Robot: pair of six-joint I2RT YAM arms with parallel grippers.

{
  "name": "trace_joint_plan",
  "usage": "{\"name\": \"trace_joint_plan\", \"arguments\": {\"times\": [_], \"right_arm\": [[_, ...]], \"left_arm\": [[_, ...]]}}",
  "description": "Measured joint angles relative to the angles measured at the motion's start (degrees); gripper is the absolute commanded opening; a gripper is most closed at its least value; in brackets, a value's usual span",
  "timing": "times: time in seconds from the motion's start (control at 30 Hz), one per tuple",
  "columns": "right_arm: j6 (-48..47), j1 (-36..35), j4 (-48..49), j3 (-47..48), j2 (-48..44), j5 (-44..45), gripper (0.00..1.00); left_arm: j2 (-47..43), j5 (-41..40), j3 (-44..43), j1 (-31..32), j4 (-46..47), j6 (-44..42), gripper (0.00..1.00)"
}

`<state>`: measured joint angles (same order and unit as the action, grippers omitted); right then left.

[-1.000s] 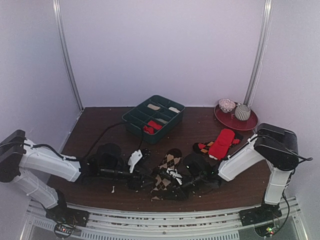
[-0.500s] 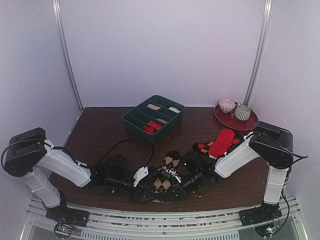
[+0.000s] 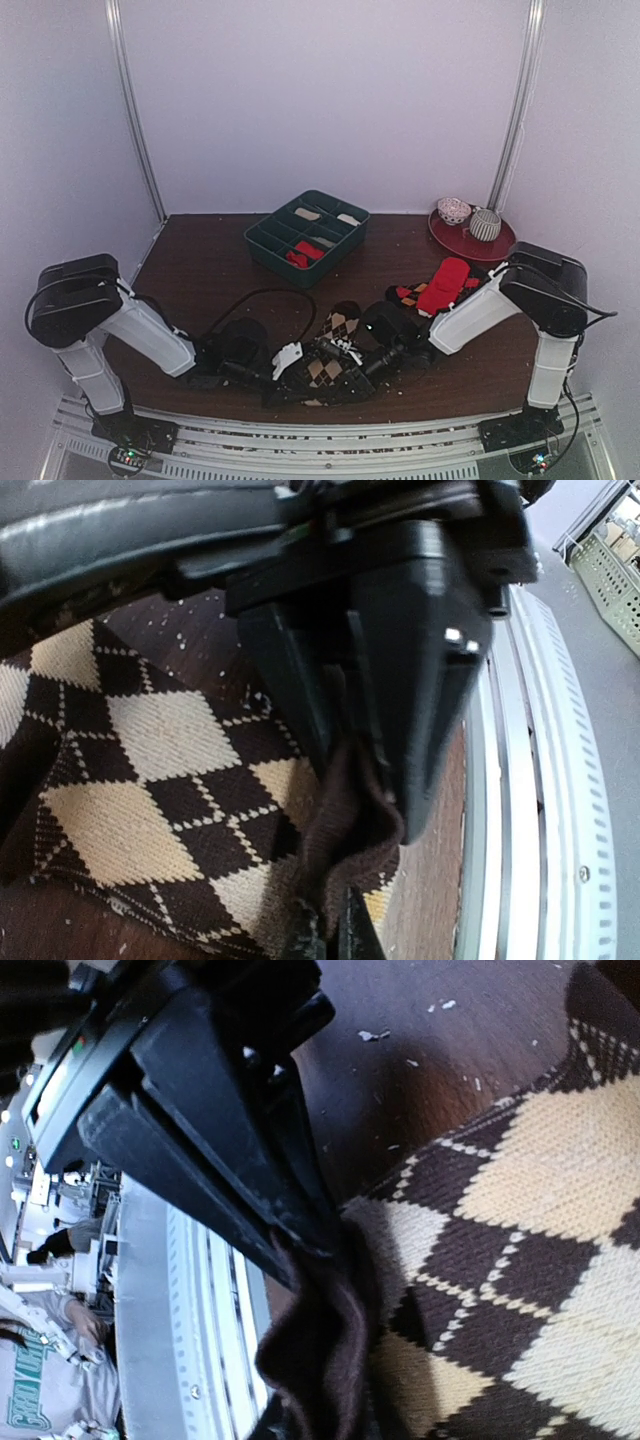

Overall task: Roll the socks
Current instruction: Roll the sock at the center of the board.

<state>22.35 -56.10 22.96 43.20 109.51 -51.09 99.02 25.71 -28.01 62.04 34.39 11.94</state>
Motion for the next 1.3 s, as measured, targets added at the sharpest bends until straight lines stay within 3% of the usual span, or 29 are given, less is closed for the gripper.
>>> {"name": "trace_joint_plan", "arguments": {"times": [0.27,0.43,0.53,0.63,0.87,1.3], "right_arm": [[-5.33,-0.07,-7.28,-1.42,-7.54,9.55,0.26],[-13.84,-0.28,-8.35,-9.75,-22.40,22.43,0.35],[-22.05,-2.47,-3.48,-17.49,-34.49,28.06,0.41],[-30.42,-5.25,-0.07,-22.18,-40.24,31.04,0.41],[-41.55,-10.45,0.09,-21.03,-34.82,36.70,0.41],[-49.66,-16.92,-0.63,-13.90,-24.83,43.39,0.41]], "left_arm": [[4.94,-0.22,-6.64,0.00,-2.91,4.87,0.00],[6.47,0.52,-7.61,-0.07,-2.51,8.87,0.00],[6.58,0.92,-7.50,-0.17,-2.25,10.25,0.00],[6.69,1.25,-7.54,-0.24,-2.27,10.62,0.00],[6.78,2.21,-8.33,-0.61,-3.89,10.49,0.00],[6.80,3.08,-8.66,-0.94,-4.74,9.25,0.00]]}}
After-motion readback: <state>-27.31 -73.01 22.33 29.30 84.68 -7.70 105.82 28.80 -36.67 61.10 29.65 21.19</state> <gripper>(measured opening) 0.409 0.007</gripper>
